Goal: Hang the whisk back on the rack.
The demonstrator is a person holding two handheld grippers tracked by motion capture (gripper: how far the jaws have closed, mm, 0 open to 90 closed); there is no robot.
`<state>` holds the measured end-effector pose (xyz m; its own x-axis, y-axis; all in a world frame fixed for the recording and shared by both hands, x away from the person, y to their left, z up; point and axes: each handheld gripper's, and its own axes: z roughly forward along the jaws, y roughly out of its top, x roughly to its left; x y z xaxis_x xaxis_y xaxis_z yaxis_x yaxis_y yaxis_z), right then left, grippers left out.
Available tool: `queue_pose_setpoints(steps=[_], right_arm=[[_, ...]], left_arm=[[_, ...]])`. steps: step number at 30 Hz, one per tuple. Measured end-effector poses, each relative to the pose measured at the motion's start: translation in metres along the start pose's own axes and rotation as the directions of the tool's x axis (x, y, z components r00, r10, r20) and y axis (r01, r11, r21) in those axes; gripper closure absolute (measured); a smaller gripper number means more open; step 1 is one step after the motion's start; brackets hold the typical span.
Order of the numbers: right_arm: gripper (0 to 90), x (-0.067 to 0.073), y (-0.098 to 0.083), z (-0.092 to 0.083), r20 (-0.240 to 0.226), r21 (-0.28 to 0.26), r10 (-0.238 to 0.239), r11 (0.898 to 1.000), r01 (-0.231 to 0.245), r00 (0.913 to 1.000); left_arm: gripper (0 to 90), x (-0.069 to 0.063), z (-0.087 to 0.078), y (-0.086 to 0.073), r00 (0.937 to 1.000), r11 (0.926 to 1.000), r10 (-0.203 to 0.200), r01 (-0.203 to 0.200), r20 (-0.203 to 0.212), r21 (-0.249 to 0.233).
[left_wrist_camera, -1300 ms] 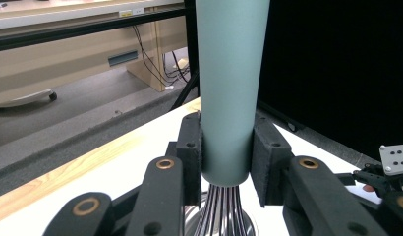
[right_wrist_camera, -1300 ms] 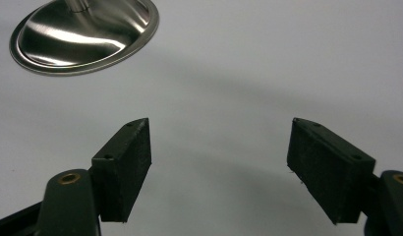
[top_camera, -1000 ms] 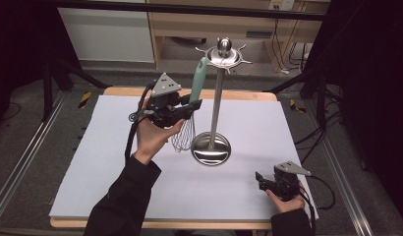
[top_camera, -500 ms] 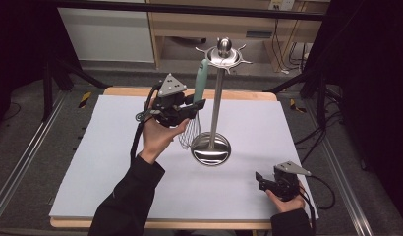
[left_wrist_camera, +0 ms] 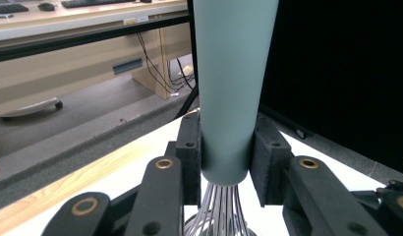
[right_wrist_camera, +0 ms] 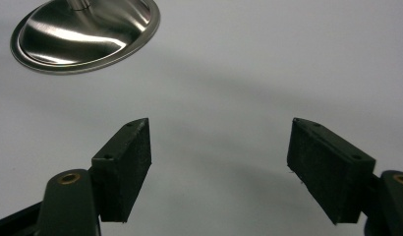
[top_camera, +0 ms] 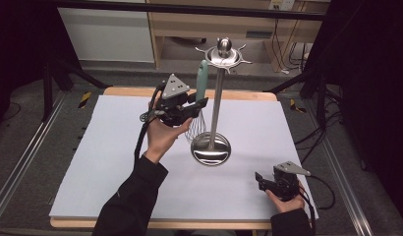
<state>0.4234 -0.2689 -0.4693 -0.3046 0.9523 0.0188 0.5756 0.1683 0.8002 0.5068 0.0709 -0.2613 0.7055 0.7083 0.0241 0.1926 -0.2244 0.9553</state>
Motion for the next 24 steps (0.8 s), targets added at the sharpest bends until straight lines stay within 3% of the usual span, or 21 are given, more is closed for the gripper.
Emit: queue_pose_setpoints(steps=[11,24], right_arm=[[24.9,0.0,0.0,0.0,0.0,-0.001,-0.003,1.0,0.003,1.0],[24.8,0.0,-0.001,0.0,0.002,0.003,0.005,1.0,-0.005,1.0]], left_arm=[[67.8,0.0,0.005,-0.004,1.0,0.9997,0.007,-0.007,-0.003,-0.025],[48.6,0.003,0.002,-0.027,0.9999,0.9999,0.004,-0.005,-0.016,-0.015]])
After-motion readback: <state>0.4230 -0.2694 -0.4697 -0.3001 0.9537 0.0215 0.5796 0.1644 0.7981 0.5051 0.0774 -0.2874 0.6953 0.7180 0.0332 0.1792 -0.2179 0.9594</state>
